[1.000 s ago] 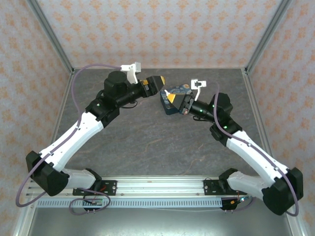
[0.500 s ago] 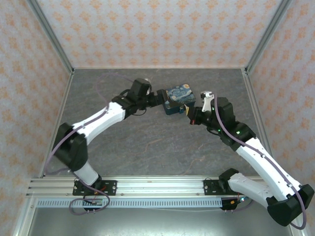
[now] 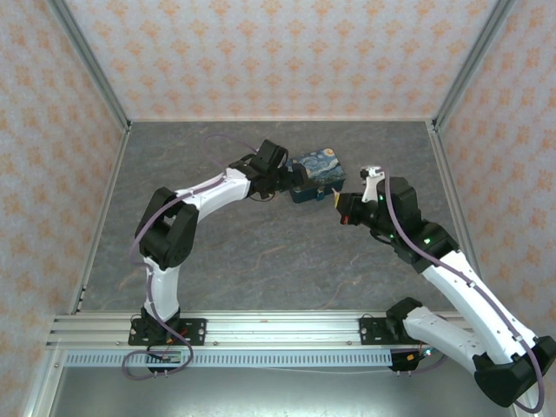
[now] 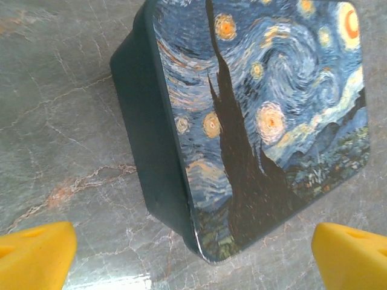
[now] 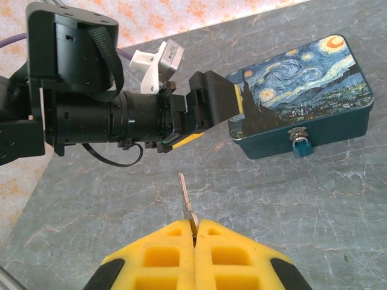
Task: Unlock a padlock with a key
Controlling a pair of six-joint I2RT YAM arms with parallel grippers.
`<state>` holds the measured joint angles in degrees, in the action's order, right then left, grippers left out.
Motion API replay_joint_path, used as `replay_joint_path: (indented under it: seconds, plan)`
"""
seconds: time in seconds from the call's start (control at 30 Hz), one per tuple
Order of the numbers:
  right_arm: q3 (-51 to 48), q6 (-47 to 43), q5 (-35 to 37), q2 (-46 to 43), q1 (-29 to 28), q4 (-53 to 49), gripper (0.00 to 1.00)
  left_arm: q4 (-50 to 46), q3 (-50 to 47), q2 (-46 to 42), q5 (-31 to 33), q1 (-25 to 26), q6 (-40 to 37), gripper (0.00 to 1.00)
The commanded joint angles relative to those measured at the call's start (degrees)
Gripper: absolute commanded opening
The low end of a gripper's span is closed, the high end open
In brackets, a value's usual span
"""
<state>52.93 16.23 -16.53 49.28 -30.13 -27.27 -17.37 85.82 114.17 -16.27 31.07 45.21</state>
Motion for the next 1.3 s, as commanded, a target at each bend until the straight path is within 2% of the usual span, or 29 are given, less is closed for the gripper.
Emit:
replay_joint_path:
  seconds: [0.0,0.37,0.7,1.27]
  plan:
    - [-0.1,-0.3,1.7,-0.3,-0.2,-0.7,0.00,-1.9,1.5,2.0,-0.5,-0.4,1.1,1.00]
    - [0.5,-0.1,1.3,0.6,-0.3,-0.7,0.00,-3.1,-1.2,3.5,1.6,-0.8,0.8,1.00]
    - [0.2,0.1,1.4,1.1,-0.2,-0.3,0.00,-3.6,-8.6,0.1,3.6,-1.5,-0.1,1.00]
    - [-2.3,2.0,-2.2,4.3,-0.3,3.3,0.00,-3.6,-23.0,-14.0,5.5,-6.8,-2.2,1.00]
